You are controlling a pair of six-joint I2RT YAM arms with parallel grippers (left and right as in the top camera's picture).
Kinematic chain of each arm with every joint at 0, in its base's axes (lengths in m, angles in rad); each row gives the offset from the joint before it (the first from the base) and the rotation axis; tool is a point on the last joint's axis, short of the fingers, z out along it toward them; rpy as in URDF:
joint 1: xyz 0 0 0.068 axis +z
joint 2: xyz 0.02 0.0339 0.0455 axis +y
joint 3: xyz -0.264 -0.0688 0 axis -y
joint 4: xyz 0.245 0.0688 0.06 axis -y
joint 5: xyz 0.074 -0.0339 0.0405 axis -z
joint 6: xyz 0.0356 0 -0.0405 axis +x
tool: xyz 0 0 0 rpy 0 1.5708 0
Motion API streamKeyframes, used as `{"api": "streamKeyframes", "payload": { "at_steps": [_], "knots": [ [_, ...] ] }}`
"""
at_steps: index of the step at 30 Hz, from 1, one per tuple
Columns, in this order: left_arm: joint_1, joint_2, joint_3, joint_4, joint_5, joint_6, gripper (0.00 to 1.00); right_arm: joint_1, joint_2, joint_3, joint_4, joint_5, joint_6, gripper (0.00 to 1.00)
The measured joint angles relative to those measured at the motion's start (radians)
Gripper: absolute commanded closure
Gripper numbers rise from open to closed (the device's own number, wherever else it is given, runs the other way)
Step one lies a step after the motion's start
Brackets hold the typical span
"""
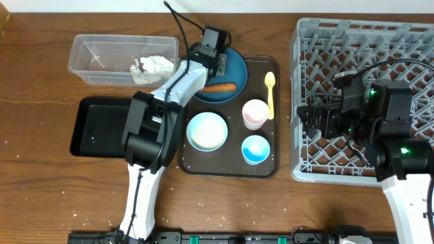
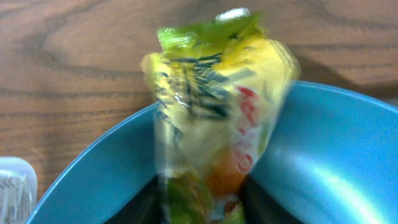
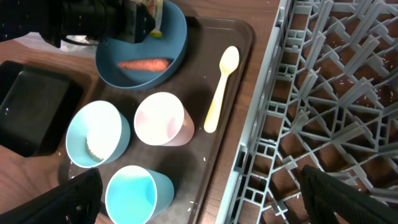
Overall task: Sort waste into correct bins and load items into the dishwasher rack
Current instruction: 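Return the left gripper to the plate and grasp the snack wrapper, then carry the wrapper with the left gripper and release it into the clear bin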
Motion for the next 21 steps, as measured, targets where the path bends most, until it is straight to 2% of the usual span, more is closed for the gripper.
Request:
{"api": "streamKeyframes", "payload": {
  "at_steps": [2, 8, 14, 21],
  "knots": [
    [-0.002, 0.000, 0.000, 0.001, 0.000, -0.003, 0.93, 0.000, 0.000, 0.000, 0.000, 0.000, 0.000, 0.01],
    [-0.005, 0.000, 0.000, -0.008, 0.001, -0.012, 0.94, 0.000, 0.000, 0.000, 0.000, 0.000, 0.000, 0.01],
    [-0.005, -0.029, -0.002, -0.087, 0.001, -0.064, 0.94, 0.000, 0.000, 0.000, 0.000, 0.000, 0.000, 0.01],
    [-0.004, -0.257, -0.012, -0.183, -0.002, -0.093, 0.94, 0.000, 0.000, 0.000, 0.002, 0.000, 0.000, 0.01]
  ]
}}
